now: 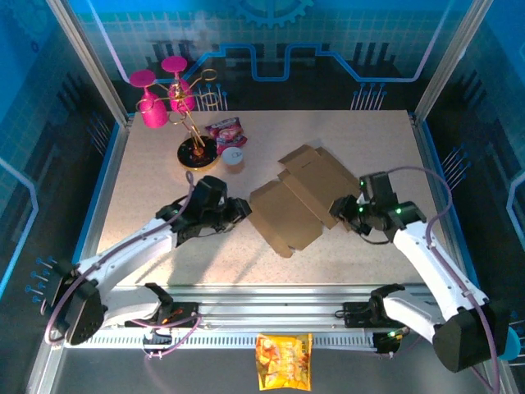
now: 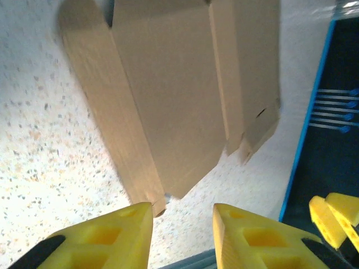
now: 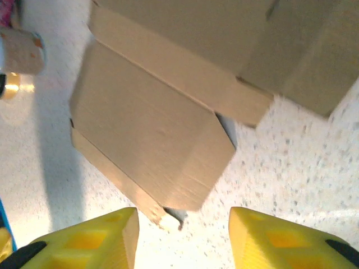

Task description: Fold the paper box

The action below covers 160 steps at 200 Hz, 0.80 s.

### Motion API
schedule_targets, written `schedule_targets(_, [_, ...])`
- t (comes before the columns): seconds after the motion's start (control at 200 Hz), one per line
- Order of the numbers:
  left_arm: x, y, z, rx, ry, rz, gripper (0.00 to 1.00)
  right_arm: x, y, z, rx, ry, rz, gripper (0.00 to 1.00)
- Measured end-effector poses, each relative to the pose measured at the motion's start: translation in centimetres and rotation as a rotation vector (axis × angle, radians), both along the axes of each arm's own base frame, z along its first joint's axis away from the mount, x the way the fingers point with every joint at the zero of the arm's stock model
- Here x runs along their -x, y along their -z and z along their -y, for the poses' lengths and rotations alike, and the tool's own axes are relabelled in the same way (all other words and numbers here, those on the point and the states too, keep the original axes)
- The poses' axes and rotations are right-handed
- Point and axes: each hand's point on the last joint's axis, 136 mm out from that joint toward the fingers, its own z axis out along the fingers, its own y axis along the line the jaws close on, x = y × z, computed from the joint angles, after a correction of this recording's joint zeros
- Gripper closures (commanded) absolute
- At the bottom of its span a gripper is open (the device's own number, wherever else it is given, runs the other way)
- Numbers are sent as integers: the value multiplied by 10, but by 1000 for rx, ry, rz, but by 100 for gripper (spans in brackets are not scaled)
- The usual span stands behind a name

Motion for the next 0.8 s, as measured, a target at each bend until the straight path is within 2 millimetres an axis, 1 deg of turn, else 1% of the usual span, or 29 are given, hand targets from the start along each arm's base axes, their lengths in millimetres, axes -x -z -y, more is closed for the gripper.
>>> schedule_targets(0.08, [1,24,8,-24,7,-70,65,10,21,-6,-68,28,-37,48])
schedule_targets(0.155, [0,46,10,-50,0,-129,66,14,41,-12,-135,64,-73,51])
schedule_targets(0.225, [-2,60,11,-64,-5,-166,66,17,57,-17,-175,83,-107,55])
schedule_targets(0.265, [-3,65,12,-68,-5,-182,65,17,61,-21,-191,84,-119,57])
schedule_targets(0.33, [-7,67,15,-66,-8,-192,61,12,62,-27,-213,77,-123,59])
schedule_targets(0.4, [-15,64,16,-47,-17,-187,57,7,63,-35,-226,61,-128,61])
schedule_targets(0.5, [-25,62,9,-21,-47,-183,53,-4,65,-44,-235,36,-138,62])
schedule_targets(0.635, [-38,60,3,10,-73,-171,50,-26,65,-53,-226,11,-143,64])
schedule_targets(0.71, [-41,63,6,24,-69,-171,50,-40,59,-57,-221,-8,-130,65])
schedule_targets(0.755, [-42,65,8,31,-67,-175,50,-51,51,-58,-217,-18,-107,65])
schedule_targets(0.8, [-43,67,10,41,-68,-185,50,-60,43,-54,-213,-21,-80,63])
